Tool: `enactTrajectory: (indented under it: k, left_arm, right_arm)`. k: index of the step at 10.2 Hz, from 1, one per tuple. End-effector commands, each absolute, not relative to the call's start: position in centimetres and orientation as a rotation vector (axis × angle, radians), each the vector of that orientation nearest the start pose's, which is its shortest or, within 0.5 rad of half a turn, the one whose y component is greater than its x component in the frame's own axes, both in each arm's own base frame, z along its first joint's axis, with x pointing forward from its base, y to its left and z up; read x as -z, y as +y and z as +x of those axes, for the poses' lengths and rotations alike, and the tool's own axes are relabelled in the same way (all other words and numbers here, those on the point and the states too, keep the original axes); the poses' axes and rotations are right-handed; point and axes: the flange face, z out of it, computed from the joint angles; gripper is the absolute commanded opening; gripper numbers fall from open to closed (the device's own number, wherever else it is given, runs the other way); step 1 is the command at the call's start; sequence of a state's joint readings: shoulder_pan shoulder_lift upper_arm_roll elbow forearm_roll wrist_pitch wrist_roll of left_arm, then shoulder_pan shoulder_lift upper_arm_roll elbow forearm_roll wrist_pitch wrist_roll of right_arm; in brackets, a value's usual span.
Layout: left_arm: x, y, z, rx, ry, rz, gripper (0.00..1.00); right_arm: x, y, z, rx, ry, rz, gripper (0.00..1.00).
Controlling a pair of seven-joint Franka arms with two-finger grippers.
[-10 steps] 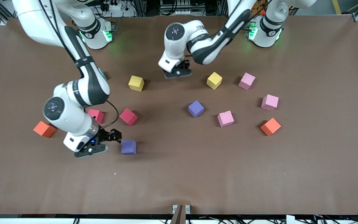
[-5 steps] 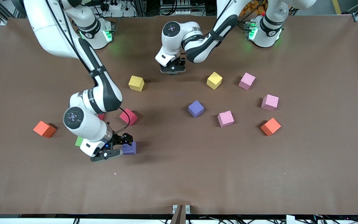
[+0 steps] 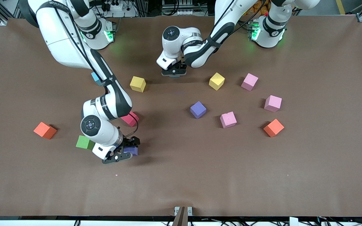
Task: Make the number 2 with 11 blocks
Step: 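Place the cyan cube mid-table while the right gripper grasps the purple cube, then grasp another purple cube with the left gripper while the right gripper lifts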
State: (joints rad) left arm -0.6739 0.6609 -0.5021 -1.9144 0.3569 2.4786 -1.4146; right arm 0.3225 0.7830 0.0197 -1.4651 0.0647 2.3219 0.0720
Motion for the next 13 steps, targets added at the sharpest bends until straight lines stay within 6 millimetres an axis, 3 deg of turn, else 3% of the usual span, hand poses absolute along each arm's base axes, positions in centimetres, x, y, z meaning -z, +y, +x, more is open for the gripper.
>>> enactTrajectory:
  k: [1,3,4,5,7,8,9,11,13]
  left_arm:
    - [-20.0,-57.6,25.7,-0.048,-0.086,-3.185,1.00]
    - [-23.2,-57.3,27.1,-0.004,-0.128,-3.171,1.00]
    - [-25.1,-56.5,28.7,0.007,-0.198,-3.168,1.00]
    - [-26.4,-55.3,31.3,0.018,-0.281,-3.166,1.00]
    - [-26.2,-51.7,36.9,0.014,-0.459,-3.138,1.00]
    - [-25.9,-49.7,39.7,-0.009,-0.674,-3.099,1.00]
    - [-25.8,-47.9,42.0,-0.011,-0.891,-3.045,1.00]
    - [-26.3,-45.0,47.3,-0.024,-1.151,-2.991,1.00]
    - [-24.6,-45.0,48.7,-0.077,-1.340,-2.912,1.00]
  right_arm:
    - [-21.2,24.5,69.4,0.124,-0.318,-3.062,1.00]
    - [-19.7,24.6,69.5,0.150,-0.307,-3.055,1.00]
    - [-19.7,24.6,69.5,0.150,-0.300,-3.055,0.94]
    - [-20.0,24.7,69.4,0.144,-0.268,-3.058,0.83]
    - [-21.3,25.9,69.0,0.142,-0.265,-3.055,0.51]
    - [-21.3,26.4,68.8,0.140,-0.280,-3.056,0.38]
    - [-21.5,26.3,68.8,0.140,-0.281,-3.055,0.35]
    - [-23.5,26.2,68.2,0.081,-0.300,-3.063,0.35]
    - [-29.0,25.9,66.6,-0.088,-0.362,-3.079,0.35]
